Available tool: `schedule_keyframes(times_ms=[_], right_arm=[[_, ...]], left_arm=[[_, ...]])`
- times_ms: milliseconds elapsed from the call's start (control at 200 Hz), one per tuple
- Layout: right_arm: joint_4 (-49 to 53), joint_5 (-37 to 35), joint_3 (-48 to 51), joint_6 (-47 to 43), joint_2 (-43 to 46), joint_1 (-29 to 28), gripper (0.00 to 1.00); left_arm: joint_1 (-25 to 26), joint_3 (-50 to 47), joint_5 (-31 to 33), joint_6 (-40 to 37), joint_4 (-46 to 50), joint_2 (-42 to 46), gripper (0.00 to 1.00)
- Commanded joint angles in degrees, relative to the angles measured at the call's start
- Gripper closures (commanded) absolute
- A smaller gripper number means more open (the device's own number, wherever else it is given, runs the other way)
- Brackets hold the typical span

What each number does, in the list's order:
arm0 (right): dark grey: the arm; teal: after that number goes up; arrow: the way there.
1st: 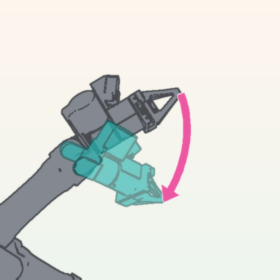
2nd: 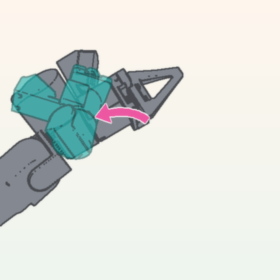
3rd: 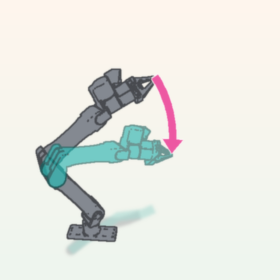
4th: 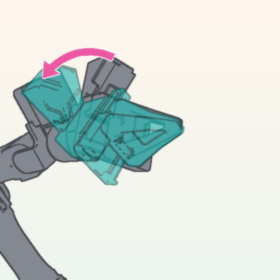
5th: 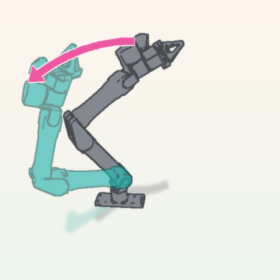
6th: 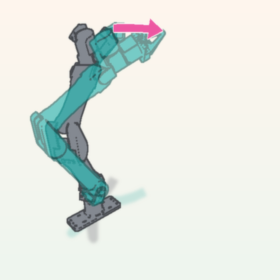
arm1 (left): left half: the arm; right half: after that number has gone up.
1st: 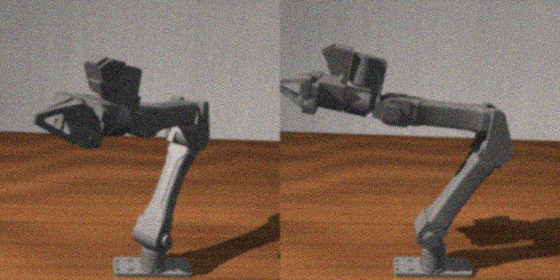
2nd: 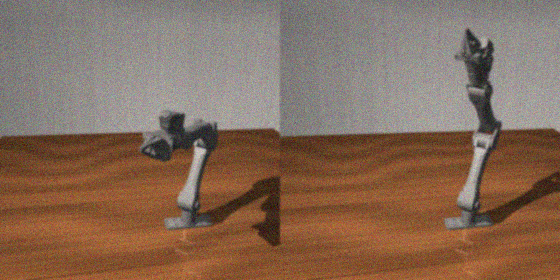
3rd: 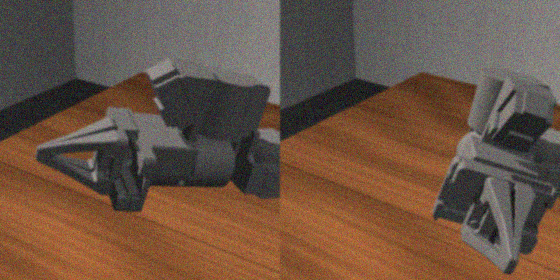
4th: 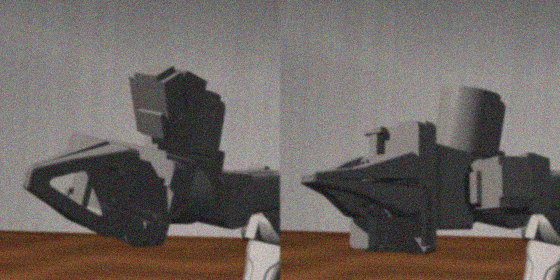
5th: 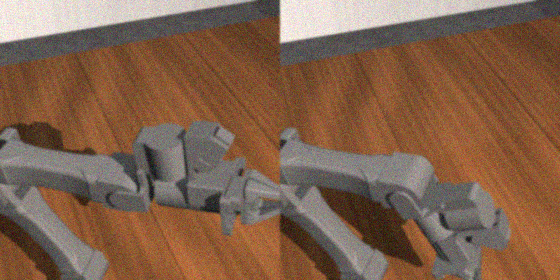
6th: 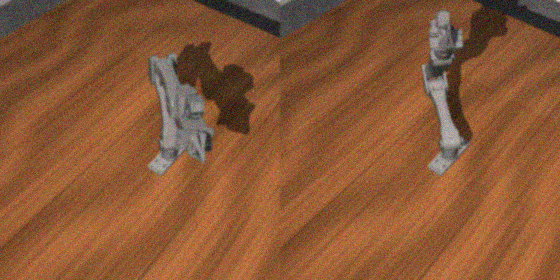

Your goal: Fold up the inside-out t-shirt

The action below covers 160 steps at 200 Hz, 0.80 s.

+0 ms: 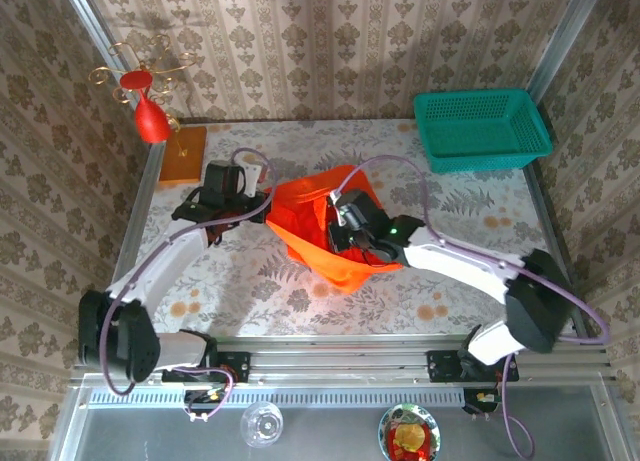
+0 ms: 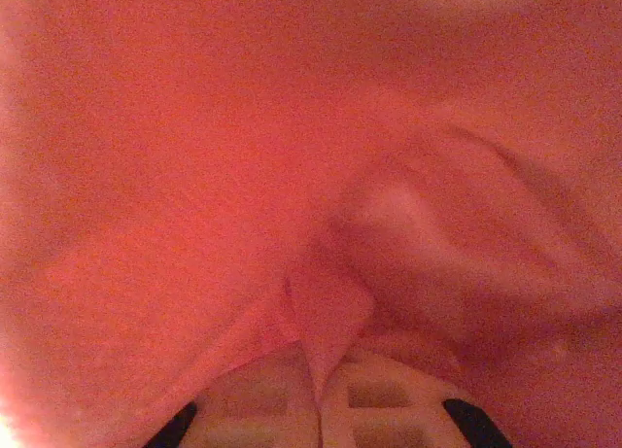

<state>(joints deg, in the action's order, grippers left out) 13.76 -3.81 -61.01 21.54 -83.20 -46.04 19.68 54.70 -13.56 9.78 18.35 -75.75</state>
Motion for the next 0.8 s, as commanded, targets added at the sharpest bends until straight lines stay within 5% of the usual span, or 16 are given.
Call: schedule_keyframes(times_ms=[0,415,610,795], right_arm=[[0.79,3.64,0.16,-1.7,8.21,-0.44,1.0],[-0.72,-3.38,-2.44,-0.88,29.08,0.34,1.0],[0.39,-19.12,1.55,1.76,37.22,0.85,1.0],[15.83,-30.22,2.22,13.98,37.3,6.41,1.0]], left_arm=[[-2.81,-2.86,-3.68,3.31,-7.41,-2.73,1.0],[-15.55,-9.49,-9.26,8.82,-15.07,-11.23,1.0],[-24.36,-13.08,-12.19,11.81,-17.4,-8.38,1.0],[-33.28,-15.63,-12.6,13.21,-16.17,-1.32,1.0]])
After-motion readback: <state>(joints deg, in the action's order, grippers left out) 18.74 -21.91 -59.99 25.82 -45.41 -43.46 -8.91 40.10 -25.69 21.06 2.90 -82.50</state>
